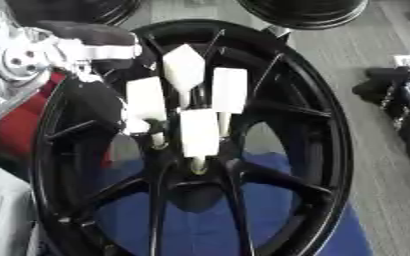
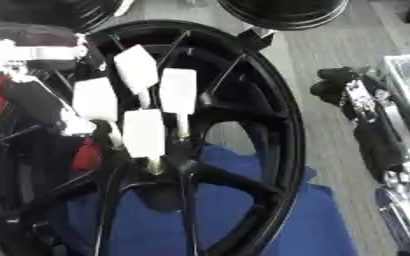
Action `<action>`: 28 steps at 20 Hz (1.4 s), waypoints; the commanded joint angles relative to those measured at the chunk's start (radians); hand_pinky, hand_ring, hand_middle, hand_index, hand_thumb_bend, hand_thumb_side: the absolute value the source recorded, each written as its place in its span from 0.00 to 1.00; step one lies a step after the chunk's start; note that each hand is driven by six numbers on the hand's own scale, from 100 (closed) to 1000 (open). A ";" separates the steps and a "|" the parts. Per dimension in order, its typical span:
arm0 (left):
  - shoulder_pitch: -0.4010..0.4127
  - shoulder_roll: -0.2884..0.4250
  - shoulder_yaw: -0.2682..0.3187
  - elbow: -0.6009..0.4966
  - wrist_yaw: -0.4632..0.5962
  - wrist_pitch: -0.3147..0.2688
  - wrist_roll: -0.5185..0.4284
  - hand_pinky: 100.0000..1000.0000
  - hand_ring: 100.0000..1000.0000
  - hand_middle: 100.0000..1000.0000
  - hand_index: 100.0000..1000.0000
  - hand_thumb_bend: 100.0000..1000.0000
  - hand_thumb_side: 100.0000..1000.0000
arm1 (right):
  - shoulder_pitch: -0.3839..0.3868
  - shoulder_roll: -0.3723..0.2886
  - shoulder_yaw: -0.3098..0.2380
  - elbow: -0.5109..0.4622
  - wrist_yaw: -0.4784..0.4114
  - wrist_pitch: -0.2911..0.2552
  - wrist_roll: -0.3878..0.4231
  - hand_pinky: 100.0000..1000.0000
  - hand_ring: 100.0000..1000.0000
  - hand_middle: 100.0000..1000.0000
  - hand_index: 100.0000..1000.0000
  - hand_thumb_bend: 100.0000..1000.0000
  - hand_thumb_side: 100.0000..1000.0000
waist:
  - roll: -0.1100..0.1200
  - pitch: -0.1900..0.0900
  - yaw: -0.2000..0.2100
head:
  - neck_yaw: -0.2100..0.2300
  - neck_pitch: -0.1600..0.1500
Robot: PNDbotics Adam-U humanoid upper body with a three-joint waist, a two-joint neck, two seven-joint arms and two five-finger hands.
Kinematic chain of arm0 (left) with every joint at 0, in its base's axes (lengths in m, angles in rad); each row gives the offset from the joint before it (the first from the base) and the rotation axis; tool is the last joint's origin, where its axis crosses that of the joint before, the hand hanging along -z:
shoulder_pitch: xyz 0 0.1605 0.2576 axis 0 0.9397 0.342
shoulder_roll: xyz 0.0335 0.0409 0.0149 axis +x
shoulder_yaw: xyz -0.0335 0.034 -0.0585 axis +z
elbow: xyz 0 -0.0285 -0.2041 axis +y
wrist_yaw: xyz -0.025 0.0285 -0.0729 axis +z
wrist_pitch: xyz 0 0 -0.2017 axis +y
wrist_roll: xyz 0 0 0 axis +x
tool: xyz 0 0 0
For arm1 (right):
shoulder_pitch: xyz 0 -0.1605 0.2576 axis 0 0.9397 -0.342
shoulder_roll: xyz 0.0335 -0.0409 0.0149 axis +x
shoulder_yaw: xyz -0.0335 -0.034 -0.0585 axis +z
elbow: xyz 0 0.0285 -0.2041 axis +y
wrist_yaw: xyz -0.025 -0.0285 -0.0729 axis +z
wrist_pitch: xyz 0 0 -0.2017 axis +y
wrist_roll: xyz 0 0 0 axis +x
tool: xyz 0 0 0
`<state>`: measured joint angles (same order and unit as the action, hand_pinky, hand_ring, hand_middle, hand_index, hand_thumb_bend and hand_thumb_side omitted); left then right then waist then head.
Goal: Pull the pin out of the wheel hub.
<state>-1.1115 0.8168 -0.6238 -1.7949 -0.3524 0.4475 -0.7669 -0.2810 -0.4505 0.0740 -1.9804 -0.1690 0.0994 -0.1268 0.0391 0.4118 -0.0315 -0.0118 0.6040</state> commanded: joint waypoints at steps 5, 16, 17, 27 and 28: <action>-0.023 0.032 0.034 -0.046 0.001 0.075 -0.091 0.67 0.53 0.39 0.40 0.18 0.22 | -0.003 -0.014 -0.007 -0.020 -0.001 0.000 -0.002 0.85 0.74 0.58 0.73 0.00 0.82 | -0.004 -0.032 0.003 | 0.004 -0.002; -0.026 0.085 0.206 -0.136 0.092 0.096 -0.059 0.65 0.50 0.36 0.34 0.15 0.21 | 0.003 -0.022 -0.014 -0.020 -0.004 -0.008 -0.005 0.86 0.74 0.58 0.73 0.00 0.81 | -0.004 -0.045 0.012 | -0.002 0.010; -0.016 0.102 0.238 -0.150 0.118 0.098 -0.035 0.64 0.50 0.35 0.34 0.14 0.21 | 0.006 -0.023 -0.015 -0.020 -0.003 -0.008 -0.007 0.86 0.74 0.58 0.73 0.00 0.81 | -0.005 -0.046 0.014 | -0.004 0.012; 0.260 0.275 0.534 -0.133 0.304 0.114 0.260 0.62 0.47 0.32 0.31 0.13 0.21 | 0.013 -0.024 -0.026 -0.020 -0.002 -0.016 -0.017 0.86 0.74 0.58 0.73 0.00 0.80 | -0.021 -0.053 0.028 | -0.028 0.050; 0.294 0.287 0.562 -0.124 0.321 0.115 0.294 0.62 0.47 0.32 0.31 0.12 0.21 | 0.015 -0.024 -0.027 -0.020 -0.002 -0.017 -0.017 0.86 0.74 0.58 0.73 0.00 0.80 | -0.024 -0.054 0.029 | -0.031 0.053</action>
<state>-0.8089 1.0507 -0.1125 -1.9219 -0.0527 0.5565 -0.5074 -0.2624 -0.4532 0.0584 -1.9804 -0.1700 0.0865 -0.1423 0.0126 0.3881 -0.0040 -0.0377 0.6523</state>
